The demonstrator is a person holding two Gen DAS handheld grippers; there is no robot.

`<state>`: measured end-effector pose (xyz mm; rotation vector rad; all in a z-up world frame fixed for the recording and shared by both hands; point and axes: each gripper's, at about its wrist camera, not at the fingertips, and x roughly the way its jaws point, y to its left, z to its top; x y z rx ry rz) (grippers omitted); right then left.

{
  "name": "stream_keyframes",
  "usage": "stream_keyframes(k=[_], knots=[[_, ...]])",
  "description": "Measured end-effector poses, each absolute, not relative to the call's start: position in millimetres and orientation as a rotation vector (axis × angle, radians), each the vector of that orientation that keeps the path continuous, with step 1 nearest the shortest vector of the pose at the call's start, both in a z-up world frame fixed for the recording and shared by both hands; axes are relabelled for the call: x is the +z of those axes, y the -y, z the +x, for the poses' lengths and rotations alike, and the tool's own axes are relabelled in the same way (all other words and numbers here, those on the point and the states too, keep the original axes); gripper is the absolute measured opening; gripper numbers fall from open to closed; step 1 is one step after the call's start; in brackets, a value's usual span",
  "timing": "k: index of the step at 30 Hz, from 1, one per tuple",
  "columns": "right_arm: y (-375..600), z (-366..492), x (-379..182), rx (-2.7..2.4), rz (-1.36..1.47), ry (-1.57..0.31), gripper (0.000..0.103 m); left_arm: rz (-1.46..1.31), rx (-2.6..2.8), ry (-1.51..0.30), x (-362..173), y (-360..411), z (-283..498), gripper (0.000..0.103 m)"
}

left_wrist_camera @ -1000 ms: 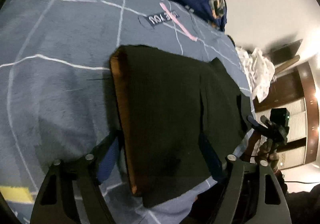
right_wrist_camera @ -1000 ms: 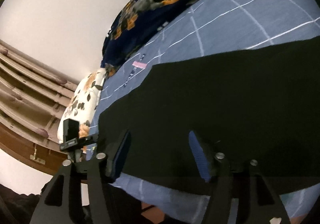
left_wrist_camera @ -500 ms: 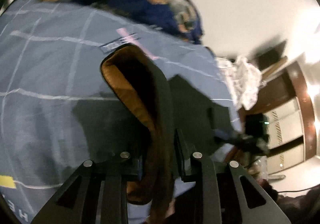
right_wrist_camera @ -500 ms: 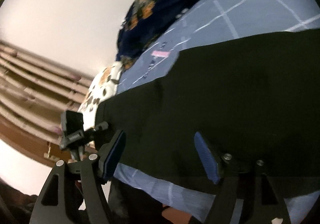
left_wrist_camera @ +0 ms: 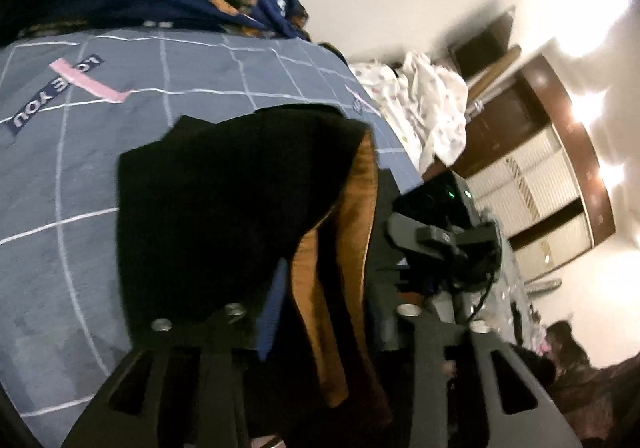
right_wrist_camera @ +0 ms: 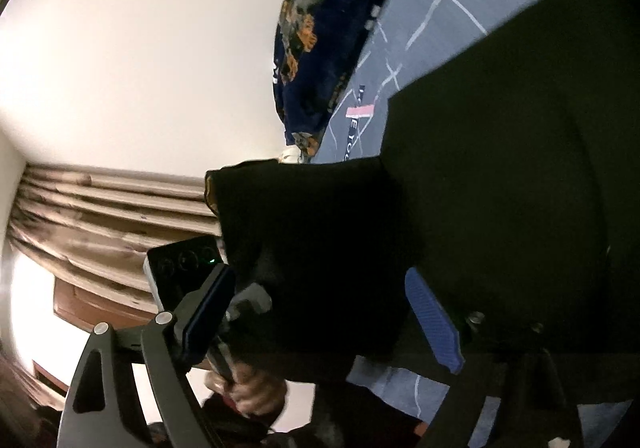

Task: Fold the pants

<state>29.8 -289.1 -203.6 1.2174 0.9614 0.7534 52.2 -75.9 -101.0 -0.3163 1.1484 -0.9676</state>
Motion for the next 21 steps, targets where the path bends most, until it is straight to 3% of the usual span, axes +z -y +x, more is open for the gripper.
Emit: stream_keyframes(k=[3, 4, 10, 17, 19, 21], knots=[[287.6, 29.1, -209.2, 0.767, 1.246, -0.977, 0.087, -0.321, -0.971, -1.125, -95.0, 73.8, 49.0, 0.057], [286.6, 29.0, -209.3, 0.767, 1.241, -0.984, 0.088, -0.315, -0.948, -1.116, -92.8, 70.5, 49.5, 0.069], [284.5, 29.1, -211.2, 0.736, 1.215, -1.017, 0.092, -0.414, -0.861, -1.055, -87.2, 32.5, 58.7, 0.072], [252.6, 26.5, -198.5, 0.661, 0.913, -1.163, 0.091, -0.250, -0.653, -1.026, -101.8, 3.7, 42.1, 0.072], [240.0, 25.0, -197.3, 0.661, 0.839, -1.179, 0.077, -0.246, -0.627, -1.047, -112.3, -2.2, 37.6, 0.072], [229.5, 26.3, -200.6, 0.657, 0.795, -1.215, 0.027, -0.235, -0.601, -1.072, -121.1, -4.8, 35.3, 0.072]])
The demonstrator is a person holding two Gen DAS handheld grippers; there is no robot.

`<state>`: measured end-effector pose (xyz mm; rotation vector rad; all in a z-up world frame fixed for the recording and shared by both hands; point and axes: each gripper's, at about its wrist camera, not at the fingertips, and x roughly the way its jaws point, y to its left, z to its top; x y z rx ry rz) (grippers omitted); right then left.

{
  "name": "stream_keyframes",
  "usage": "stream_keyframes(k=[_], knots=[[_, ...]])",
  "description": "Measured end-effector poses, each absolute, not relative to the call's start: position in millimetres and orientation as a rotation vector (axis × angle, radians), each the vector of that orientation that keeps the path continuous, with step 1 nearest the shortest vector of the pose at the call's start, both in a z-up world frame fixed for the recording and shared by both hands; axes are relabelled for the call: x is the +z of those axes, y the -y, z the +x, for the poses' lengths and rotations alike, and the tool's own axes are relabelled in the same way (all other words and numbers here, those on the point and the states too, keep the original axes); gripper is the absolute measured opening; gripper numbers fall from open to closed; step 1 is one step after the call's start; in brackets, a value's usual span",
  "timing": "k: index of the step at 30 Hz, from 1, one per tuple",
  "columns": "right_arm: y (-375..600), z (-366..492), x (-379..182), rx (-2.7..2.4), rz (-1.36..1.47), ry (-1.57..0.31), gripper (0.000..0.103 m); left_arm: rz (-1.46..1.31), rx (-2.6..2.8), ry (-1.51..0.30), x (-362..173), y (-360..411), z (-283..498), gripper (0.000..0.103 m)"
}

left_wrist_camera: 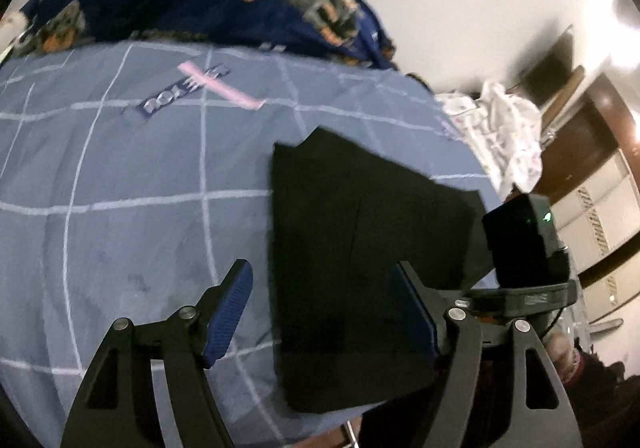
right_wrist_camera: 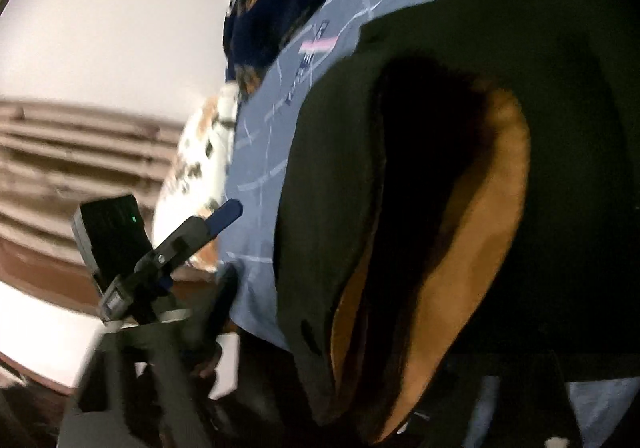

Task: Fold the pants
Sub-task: 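Grasp the lifted orange-lined edge with the right gripper while the left gripper releases it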

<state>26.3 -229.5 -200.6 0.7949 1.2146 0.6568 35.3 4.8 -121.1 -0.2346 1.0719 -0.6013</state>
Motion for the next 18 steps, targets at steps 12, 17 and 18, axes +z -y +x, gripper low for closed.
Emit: stream_keyframes(k=[12, 17, 18], knots=[[358.1, 36.9, -132.7, 0.537, 0.830, -0.993, 0.014, -0.202, -0.627, -1.058, -103.9, 17.6, 33.6, 0.074], [451.4, 23.5, -147.3, 0.369, 0.892, -0.970, 0.014, -0.146, -0.674, -1.104, -112.8, 54.7, 37.0, 0.075], [466.3, 21.7, -151.4, 0.344, 0.912, -0.970, 0.014, -0.137, -0.687, -1.116, -115.0, 62.6, 37.8, 0.075]])
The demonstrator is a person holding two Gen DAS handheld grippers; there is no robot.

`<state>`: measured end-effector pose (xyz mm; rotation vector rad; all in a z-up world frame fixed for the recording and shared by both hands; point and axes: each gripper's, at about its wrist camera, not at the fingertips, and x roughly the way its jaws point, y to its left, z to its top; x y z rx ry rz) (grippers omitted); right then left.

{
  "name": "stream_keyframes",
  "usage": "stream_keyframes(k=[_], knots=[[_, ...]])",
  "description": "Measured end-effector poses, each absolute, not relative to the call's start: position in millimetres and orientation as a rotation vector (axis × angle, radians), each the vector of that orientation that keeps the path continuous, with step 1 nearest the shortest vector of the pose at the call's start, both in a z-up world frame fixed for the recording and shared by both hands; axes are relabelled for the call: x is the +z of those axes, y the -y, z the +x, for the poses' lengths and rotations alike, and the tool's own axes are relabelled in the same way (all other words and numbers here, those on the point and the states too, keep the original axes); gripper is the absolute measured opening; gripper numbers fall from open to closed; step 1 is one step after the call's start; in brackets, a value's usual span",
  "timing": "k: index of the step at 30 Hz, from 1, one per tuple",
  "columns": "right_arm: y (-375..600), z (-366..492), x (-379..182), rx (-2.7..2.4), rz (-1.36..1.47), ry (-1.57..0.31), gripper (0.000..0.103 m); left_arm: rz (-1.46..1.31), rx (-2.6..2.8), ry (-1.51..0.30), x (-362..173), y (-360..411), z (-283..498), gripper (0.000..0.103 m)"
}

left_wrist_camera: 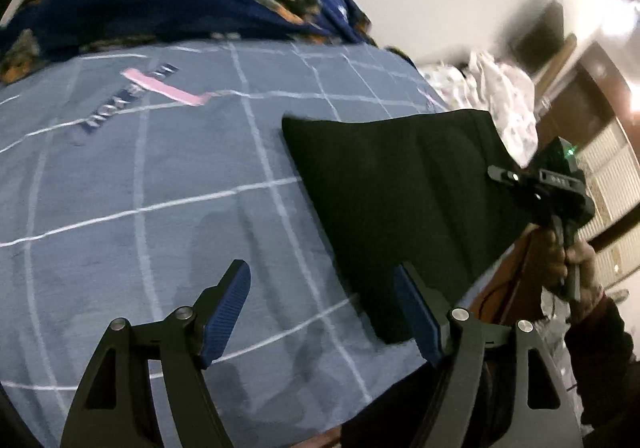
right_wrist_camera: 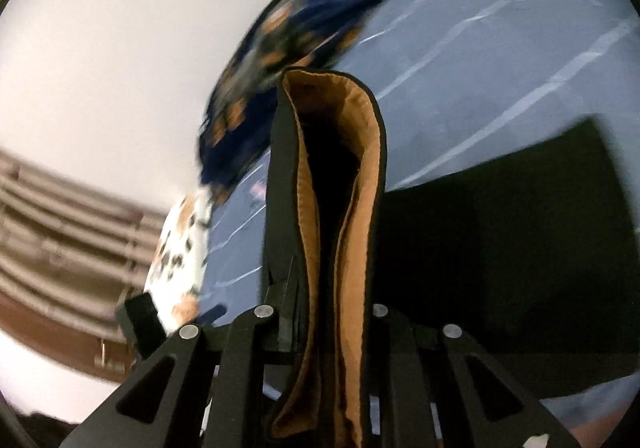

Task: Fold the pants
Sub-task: 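Grasp the lifted orange-lined edge with the right gripper while the left gripper releases it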

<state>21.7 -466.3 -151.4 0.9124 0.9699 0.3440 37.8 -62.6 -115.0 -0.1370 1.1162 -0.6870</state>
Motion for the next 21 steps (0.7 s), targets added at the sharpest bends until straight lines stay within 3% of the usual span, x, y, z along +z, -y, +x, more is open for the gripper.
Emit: stream_keyframes(k=[17, 21], knots=[[543.1, -11.1, -197.2, 0.244, 1.029, -0.914, 0.015, -0.052, -0.772, -1.205, -137.6, 136.0, 46.8, 0.075], [552.7, -17.5, -204.1, 0.233, 1.056, -0.901, 0.022, -0.092, -0.791, -1.244, -146.7, 142.3, 52.7, 0.075]])
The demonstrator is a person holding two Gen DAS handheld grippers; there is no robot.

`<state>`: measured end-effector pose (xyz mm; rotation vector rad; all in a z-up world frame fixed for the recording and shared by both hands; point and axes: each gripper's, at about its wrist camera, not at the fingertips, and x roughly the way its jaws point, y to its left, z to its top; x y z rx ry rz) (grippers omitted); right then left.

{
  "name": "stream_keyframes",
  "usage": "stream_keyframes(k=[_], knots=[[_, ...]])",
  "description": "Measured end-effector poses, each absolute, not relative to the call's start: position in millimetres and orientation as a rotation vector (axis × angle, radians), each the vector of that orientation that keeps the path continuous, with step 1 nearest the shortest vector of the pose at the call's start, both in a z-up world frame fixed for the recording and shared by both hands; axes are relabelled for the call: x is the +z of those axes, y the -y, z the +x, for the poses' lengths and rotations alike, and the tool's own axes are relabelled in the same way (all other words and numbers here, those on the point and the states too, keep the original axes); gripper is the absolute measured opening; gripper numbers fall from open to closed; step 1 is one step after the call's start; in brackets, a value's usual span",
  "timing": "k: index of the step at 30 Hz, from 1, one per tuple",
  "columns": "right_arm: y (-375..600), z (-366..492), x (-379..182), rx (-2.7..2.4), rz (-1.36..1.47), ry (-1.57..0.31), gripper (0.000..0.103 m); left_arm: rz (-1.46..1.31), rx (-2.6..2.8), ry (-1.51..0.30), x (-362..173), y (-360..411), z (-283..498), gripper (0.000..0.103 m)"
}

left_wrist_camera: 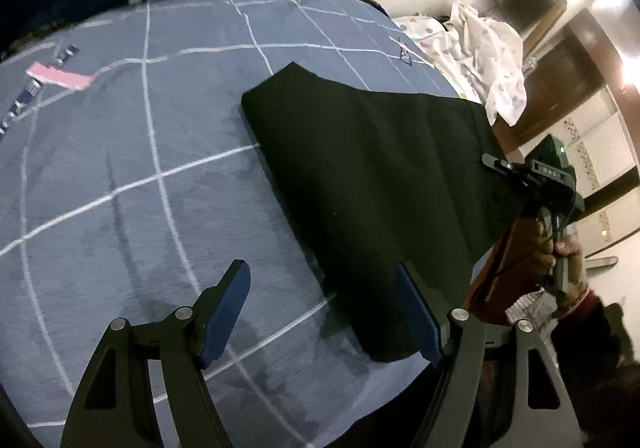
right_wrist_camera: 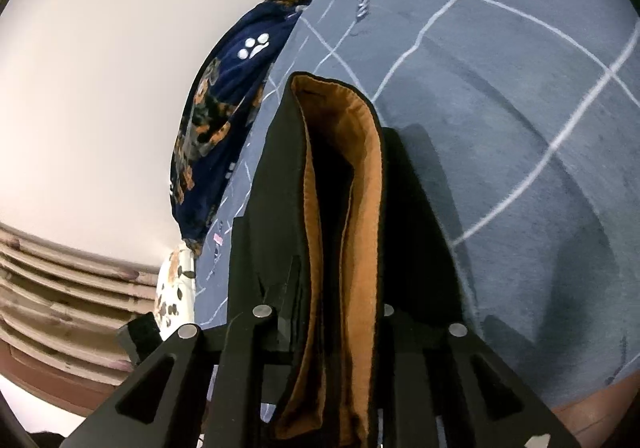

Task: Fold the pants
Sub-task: 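Grasp the lifted orange-lined edge with the right gripper while the left gripper releases it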

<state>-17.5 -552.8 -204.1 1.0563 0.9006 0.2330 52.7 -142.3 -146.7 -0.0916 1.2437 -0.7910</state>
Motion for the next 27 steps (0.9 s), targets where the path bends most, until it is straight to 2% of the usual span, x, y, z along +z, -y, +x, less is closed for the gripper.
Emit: stream_keyframes(k=[4, 6, 8, 11, 25, 27], knots=[[560.9, -21.2, -202.1, 0.195, 1.019, -0.894, 0.030, -0.159, -0.797, -1.291, -157.1, 143.7, 62.4, 0.075], [564.9, -21.7, -204.5, 0.189, 1.006, -0.903, 0.049, -0.199, -0.809, -1.307, -161.3, 142.6, 67.8, 0.075], [571.3, -24.5, -205.4, 0.187, 1.014, -0.898, 0.050, -0.224, -0.809, -1.318, -164.5, 141.6, 72.7, 0.075], [581.4, -29.6, -207.2, 0.176, 1.029, -0.889, 0.059, -0.299, -0.852, -1.345, -169.2, 141.3, 77.6, 0.075], [563.9, -9.9, -210.5, 0.279, 0.953, -0.977, 0.063, -0.288, -0.998, -1.379, -174.9, 185.0, 90.3, 0.076], [563.6, -6.6, -213.8, 0.274, 0.957, -0.991, 0.061, -0.264, -0.992, -1.367, -173.6, 188.3, 89.2, 0.070]])
